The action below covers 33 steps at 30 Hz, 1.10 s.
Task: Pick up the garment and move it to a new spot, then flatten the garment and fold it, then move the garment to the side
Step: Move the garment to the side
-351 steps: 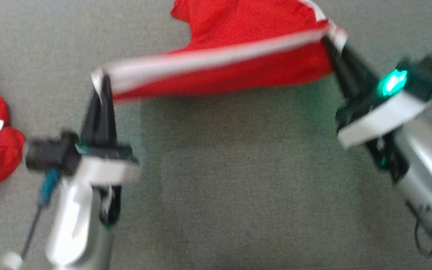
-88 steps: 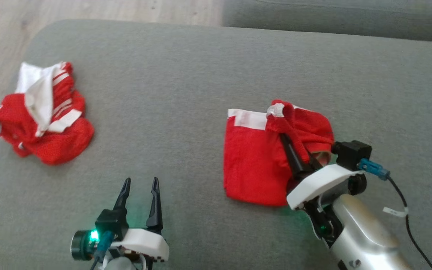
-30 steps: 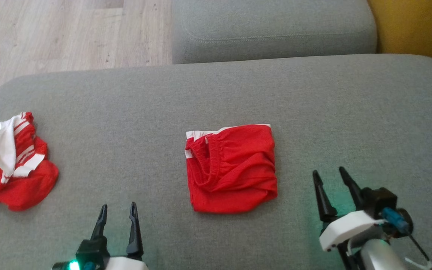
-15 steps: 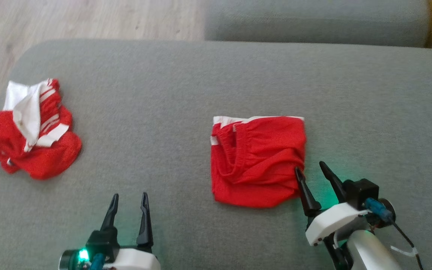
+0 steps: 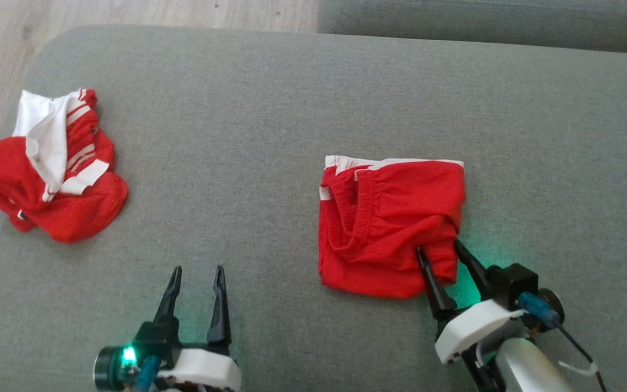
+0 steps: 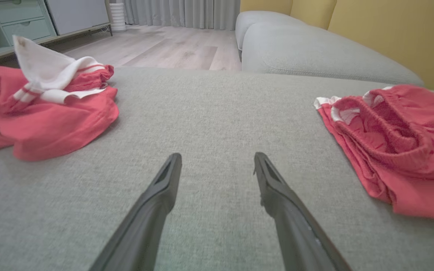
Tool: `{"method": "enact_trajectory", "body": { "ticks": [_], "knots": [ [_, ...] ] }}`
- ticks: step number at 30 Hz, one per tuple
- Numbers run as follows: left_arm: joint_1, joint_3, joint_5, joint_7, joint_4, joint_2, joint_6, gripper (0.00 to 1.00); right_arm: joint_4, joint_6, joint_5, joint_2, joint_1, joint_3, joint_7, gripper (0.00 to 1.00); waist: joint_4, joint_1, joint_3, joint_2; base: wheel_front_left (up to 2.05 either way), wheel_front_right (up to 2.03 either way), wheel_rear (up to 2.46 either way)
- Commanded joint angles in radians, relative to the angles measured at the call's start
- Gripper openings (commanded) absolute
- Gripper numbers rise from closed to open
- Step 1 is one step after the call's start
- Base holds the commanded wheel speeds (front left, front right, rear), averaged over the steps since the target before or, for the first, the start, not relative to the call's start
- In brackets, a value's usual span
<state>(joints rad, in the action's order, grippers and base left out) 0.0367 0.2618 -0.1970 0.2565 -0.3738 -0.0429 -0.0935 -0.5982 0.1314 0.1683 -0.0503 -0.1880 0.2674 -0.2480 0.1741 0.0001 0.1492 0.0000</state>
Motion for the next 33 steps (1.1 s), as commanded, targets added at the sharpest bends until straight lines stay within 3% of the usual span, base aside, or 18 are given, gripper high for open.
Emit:
{"method": "enact_trajectory", "body": {
  "ticks": [1,7,9,10,12,13,14,15,16,17,33],
  "knots": [
    [0.042,-0.024,-0.007,0.005,0.033,-0.007,-0.003,1.0,0.031,-0.001,0.009,0.0,0.002,0.03,-0.014,0.95,-0.003,-0.0001,-0.002,0.0,0.0,0.0,0.0],
    [0.048,-0.021,-0.006,0.005,0.03,-0.007,-0.005,1.0,0.035,-0.001,0.027,0.0,0.023,0.038,-0.014,0.92,-0.019,-0.0001,-0.005,0.0,0.0,0.0,0.0],
    [0.047,-0.023,-0.004,0.005,0.029,-0.007,-0.004,1.0,0.032,-0.001,0.031,0.0,0.022,0.038,-0.014,0.86,-0.023,-0.0001,-0.006,0.0,0.0,0.0,0.0],
    [0.046,-0.024,-0.003,0.005,0.027,-0.007,-0.004,1.0,0.03,-0.001,0.034,0.0,0.021,0.036,-0.014,0.8,-0.023,-0.0001,-0.007,0.0,0.0,0.0,0.0],
    [0.045,-0.026,-0.001,0.005,0.025,-0.007,-0.002,1.0,0.027,-0.001,0.039,0.0,0.02,0.036,-0.014,0.55,-0.024,-0.0001,-0.008,0.0,0.0,0.0,0.0],
    [0.044,-0.027,0.0,0.005,0.025,-0.007,-0.002,1.0,0.026,-0.001,0.042,0.0,0.019,0.035,-0.014,0.55,-0.023,-0.0001,-0.009,0.0,0.0,0.0,0.0],
    [0.043,-0.028,0.001,0.005,0.024,-0.007,-0.001,1.0,0.026,-0.001,0.045,0.0,0.018,0.034,-0.014,0.3,-0.023,-0.0001,-0.01,0.0,0.0,0.0,0.0],
    [0.043,-0.029,0.002,0.005,0.023,-0.007,0.0,1.0,0.027,-0.001,0.046,0.0,0.018,0.032,-0.014,0.22,-0.022,-0.0001,-0.011,0.0,0.0,0.0,0.0],
    [0.043,-0.03,0.003,0.005,0.023,-0.007,0.001,1.0,0.028,-0.001,0.046,0.0,0.019,0.032,-0.014,0.22,-0.022,-0.0001,-0.012,0.0,0.0,0.0,0.0],
    [0.042,-0.032,0.005,0.005,0.023,-0.007,0.002,1.0,0.028,-0.001,0.047,0.0,0.02,0.032,-0.014,0.0,-0.022,-0.0001,-0.014,0.0,0.0,0.0,0.0],
    [-0.005,-0.06,0.024,0.005,0.012,-0.007,0.026,1.0,0.158,-0.001,0.026,-0.033,0.164,0.026,-0.014,0.0,-0.11,-0.0001,-0.088,0.0,0.0,0.0,0.0]
  ]
}}
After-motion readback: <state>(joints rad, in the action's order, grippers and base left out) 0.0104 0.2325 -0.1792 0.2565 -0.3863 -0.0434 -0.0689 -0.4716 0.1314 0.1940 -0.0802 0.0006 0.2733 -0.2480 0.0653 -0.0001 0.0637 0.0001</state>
